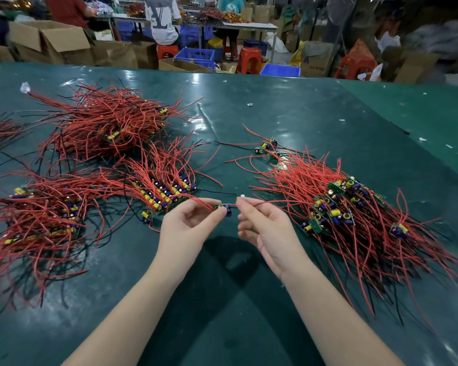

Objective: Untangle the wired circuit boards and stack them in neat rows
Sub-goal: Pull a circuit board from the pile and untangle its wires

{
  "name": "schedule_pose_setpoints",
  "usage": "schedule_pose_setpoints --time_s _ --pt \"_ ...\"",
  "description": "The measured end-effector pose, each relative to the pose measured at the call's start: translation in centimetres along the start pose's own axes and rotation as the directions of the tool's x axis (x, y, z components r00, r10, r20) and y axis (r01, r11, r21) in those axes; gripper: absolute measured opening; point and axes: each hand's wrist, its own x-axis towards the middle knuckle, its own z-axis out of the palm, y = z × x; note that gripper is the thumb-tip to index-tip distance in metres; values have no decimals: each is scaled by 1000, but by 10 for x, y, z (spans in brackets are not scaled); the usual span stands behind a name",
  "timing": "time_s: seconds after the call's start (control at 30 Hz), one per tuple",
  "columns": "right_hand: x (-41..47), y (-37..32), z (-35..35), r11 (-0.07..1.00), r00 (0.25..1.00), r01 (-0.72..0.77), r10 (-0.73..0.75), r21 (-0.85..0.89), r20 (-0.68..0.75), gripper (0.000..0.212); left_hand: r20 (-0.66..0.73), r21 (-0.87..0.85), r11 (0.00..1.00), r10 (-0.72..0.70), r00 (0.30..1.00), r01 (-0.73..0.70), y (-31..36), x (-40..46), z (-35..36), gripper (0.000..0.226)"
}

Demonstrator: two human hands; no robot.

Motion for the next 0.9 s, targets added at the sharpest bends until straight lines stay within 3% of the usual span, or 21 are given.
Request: schedule_pose_setpoints --time_s 0.13,0.27,0.43,0.57,0.7,0.9 --pt "0 5 -4 996 995 94 -94 -7 -44 3 13 88 994 64 998 -65 -1 -1 0 12" --pt "0 5 -3 993 995 100 -99 60 -26 6 6 100 994 43 999 -43 -1 -1 0 11" --pt "-1 -4 -3 960 1000 -26 28 278 -6 18 33 -243 951 -186 982 188 1 1 -1 27" --pt "-2 -5 -4 924 994 -102 104 368 16 18 145 -410 850 -296 944 329 2 2 -2 19" --pt "0 -4 -6 961 999 5 -16 277 40 6 173 -450 804 -350 921 389 3 2 -4 14" --pt "2 -5 -9 988 990 126 -131 94 49 10 172 -442 797 -376 911 412 5 5 -7 9"
